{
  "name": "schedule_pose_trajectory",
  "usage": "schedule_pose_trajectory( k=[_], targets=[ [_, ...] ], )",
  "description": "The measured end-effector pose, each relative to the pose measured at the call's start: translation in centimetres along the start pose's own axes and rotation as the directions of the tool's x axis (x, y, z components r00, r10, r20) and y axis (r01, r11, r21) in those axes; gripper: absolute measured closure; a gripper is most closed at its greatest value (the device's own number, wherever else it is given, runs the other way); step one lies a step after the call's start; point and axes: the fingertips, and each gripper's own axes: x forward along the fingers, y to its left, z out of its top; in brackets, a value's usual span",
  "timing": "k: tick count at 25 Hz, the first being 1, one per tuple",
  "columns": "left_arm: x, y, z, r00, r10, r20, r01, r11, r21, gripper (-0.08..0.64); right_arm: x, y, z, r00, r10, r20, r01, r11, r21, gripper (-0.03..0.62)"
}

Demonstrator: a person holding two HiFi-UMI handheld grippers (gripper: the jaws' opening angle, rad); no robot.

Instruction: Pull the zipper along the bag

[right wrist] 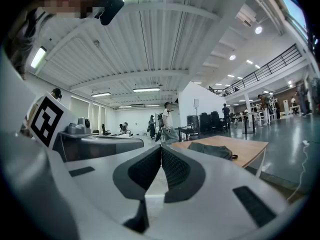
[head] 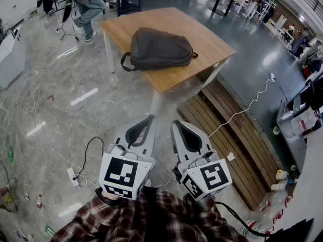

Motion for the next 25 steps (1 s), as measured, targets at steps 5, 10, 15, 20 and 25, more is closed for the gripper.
schedule_pose_trajectory(
  k=[5, 10, 15, 20, 25],
  targets=[
    [2.3, 2.6, -0.8, 1.000, 0.019, -0.011, -0.019, 1.000, -0.017, 0.549, 2.7, -1.4, -0.7, 1.000, 0.005, -0.019, -0.005, 1.000, -0.001, 0.580],
    [6.8, 6.3, -0.8, 1.000, -0.009, -0.021, 0.009, 1.000, -0.006, 0.549, 7.7, -4.4, -0.8, 0.999, -0.033, -0.015, 0.033, 0.999, 0.013, 0.580],
    [12.2, 12.7, 0.6, 0.999, -0.027, -0.023, 0.027, 1.000, 0.003, 0.549, 15.2, -7.2, 0.2, 0.998, -0.067, -0.017, 0.067, 0.998, 0.007, 0.580],
    [17.2, 19.8, 2.2, 0.998, -0.061, -0.034, 0.061, 0.998, 0.014, 0.549, 23.8, -9.9, 1.9, 0.994, -0.107, -0.010, 0.107, 0.994, 0.005, 0.580],
    [20.9, 25.6, 2.3, 0.995, -0.087, -0.050, 0.087, 0.996, 0.013, 0.549, 29.8, -11.2, 1.2, 0.988, -0.150, -0.037, 0.151, 0.989, 0.014, 0.580]
  ],
)
